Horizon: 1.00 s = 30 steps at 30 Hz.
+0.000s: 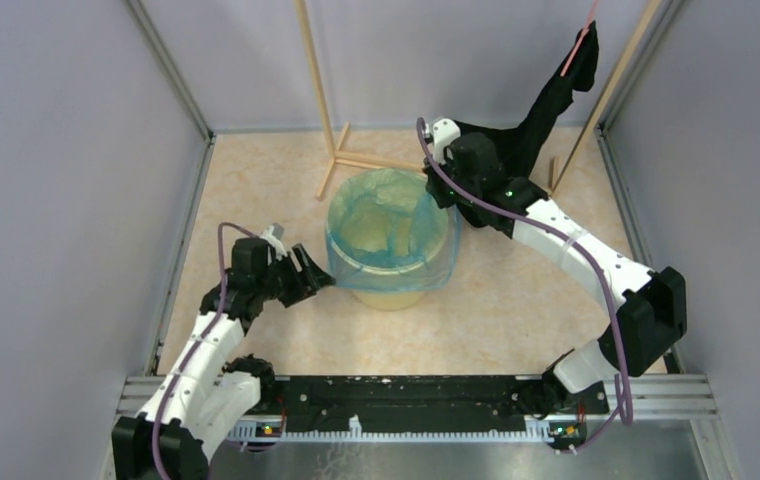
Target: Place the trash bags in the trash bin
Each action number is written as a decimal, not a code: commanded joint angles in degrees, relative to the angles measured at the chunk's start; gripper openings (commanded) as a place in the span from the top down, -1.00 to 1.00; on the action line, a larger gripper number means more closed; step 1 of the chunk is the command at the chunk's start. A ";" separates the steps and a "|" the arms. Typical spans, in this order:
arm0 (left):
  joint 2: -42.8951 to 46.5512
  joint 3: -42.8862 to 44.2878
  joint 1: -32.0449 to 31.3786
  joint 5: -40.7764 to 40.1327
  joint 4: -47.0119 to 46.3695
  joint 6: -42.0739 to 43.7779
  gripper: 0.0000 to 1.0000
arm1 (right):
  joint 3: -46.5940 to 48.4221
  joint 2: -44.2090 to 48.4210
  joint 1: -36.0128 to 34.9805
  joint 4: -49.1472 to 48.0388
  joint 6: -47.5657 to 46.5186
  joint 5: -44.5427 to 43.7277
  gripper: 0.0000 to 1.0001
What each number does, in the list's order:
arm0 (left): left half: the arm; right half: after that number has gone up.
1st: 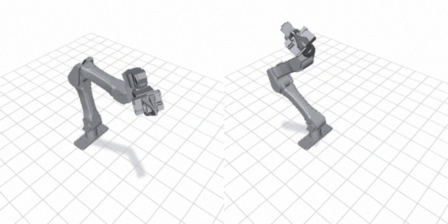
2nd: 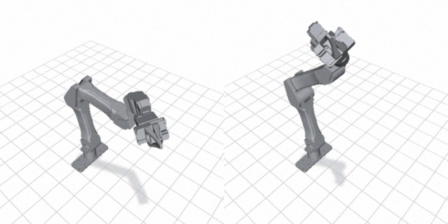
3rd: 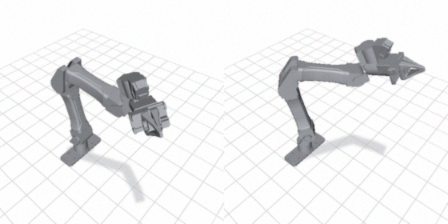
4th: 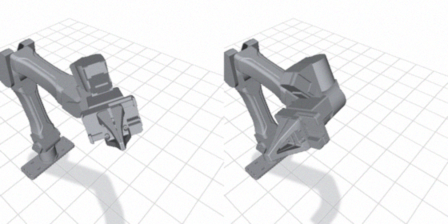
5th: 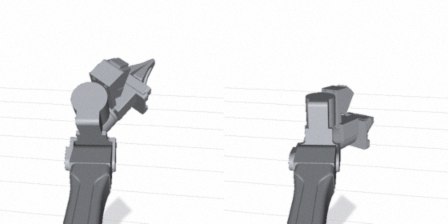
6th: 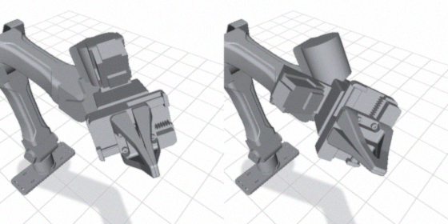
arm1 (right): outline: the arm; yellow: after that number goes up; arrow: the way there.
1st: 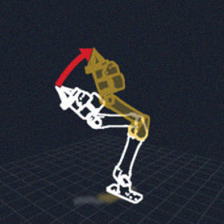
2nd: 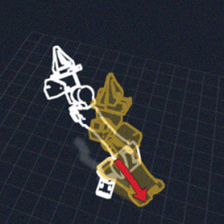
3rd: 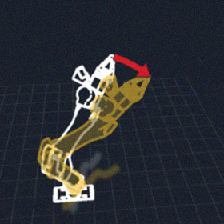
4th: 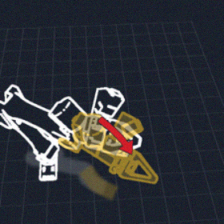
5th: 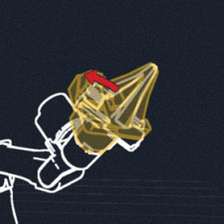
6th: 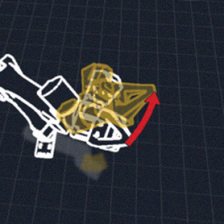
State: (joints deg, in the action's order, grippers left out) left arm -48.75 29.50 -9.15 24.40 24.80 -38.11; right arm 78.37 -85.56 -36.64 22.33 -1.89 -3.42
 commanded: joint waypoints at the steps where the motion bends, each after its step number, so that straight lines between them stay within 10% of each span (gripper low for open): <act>1: 7.50 5.34 0.18 -6.62 3.54 -1.31 -0.40 | -1.68 0.95 -0.26 -1.31 3.98 -0.85 1.00; 6: 10.84 6.72 0.18 -9.94 5.02 -0.49 -0.40 | -2.30 1.80 -0.22 -1.57 5.29 0.94 0.96; 13: 5.92 9.11 0.42 -6.87 3.79 0.84 -0.49 | 5.77 5.26 -0.40 8.20 9.61 3.16 0.02; 19: -0.50 12.24 2.60 -3.83 1.05 4.48 -0.59 | 4.60 14.46 -0.44 13.00 12.26 4.88 -0.30; 30: -13.81 7.33 20.31 35.41 -16.59 -1.82 -0.69 | -25.17 37.18 0.53 -5.20 29.96 18.30 -0.23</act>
State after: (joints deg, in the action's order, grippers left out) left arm -59.02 39.22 9.72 39.83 19.73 -35.24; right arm 62.37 -52.45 -36.69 27.14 19.64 6.79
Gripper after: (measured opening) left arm 0.849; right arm 0.630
